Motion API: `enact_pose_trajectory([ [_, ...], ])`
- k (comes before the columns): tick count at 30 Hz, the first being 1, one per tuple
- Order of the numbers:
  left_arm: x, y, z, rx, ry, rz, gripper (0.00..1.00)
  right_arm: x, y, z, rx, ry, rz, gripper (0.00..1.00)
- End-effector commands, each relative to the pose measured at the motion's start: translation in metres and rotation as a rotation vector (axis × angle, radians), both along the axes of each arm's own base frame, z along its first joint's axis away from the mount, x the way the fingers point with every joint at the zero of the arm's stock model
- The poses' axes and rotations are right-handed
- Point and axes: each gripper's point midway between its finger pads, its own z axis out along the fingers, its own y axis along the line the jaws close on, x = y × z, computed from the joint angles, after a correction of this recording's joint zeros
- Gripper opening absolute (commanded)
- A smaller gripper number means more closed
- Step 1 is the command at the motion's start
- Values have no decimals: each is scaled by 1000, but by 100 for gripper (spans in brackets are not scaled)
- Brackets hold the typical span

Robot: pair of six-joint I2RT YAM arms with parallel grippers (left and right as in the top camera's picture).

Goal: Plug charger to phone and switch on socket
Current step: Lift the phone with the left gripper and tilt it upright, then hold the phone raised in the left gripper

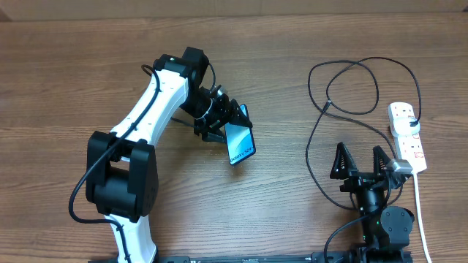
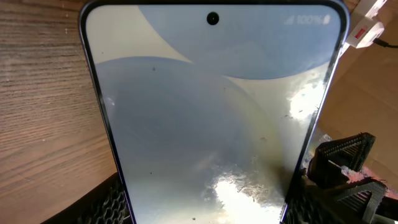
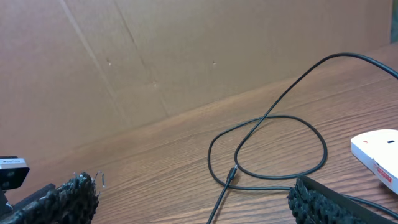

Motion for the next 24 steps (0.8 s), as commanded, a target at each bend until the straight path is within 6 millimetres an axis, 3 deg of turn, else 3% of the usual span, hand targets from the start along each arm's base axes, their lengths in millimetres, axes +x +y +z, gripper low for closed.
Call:
enact_pose_trajectory([
  [1, 6, -6, 10, -43, -1, 16, 47, 0, -2, -2, -7, -2, -9, 100],
  [24, 2, -19, 26, -160, 38, 23, 47, 0, -2, -2, -7, -2, -10, 100],
])
